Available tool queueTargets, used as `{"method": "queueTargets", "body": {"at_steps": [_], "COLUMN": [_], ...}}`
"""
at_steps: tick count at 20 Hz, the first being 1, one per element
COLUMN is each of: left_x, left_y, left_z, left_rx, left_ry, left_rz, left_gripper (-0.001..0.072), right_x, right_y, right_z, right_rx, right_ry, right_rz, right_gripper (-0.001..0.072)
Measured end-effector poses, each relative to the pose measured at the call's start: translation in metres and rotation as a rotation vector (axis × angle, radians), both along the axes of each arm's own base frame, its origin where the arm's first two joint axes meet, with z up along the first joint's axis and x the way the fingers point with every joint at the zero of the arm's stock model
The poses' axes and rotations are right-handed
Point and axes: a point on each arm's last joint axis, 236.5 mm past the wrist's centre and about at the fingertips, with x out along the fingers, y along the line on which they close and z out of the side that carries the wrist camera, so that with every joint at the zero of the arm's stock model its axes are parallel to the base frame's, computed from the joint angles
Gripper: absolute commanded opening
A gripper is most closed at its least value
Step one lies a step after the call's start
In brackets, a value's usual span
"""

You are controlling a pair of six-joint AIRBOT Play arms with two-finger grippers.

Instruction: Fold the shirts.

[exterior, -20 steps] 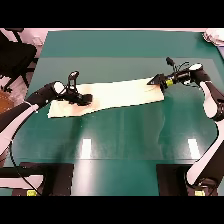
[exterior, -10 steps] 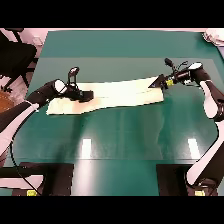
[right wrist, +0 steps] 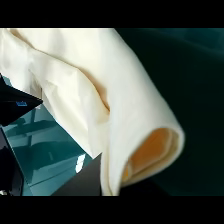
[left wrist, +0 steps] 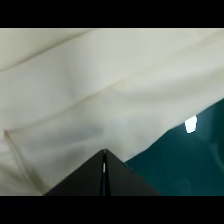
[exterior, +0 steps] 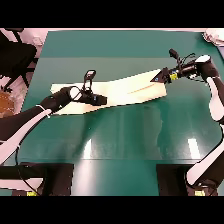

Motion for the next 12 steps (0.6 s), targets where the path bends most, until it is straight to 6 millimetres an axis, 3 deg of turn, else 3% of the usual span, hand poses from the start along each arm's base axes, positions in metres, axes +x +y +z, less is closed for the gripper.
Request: {"method": "queueTargets", "body": {"at_steps": [7,12], "left_x": [0.009,0.014], "left_y": [-0.018,-0.035], "left_z": [-0.024,-0.025], "left_rx": [-0.018,-0.034], "left_ry": [0.016,0.019], "left_rz": [0.021,0.007], "left_gripper": [0.0021,0.0021], "right_x": [-0.008,-0.021], "right_y": [0.017,0.034], "right_z": [0.031,0.074], "right_rx": [0.126,0.184], "right_ry": [0.009,-0.04], "right_rz": [0.027,0.077], "right_gripper": [0.0023,0.0022]}}
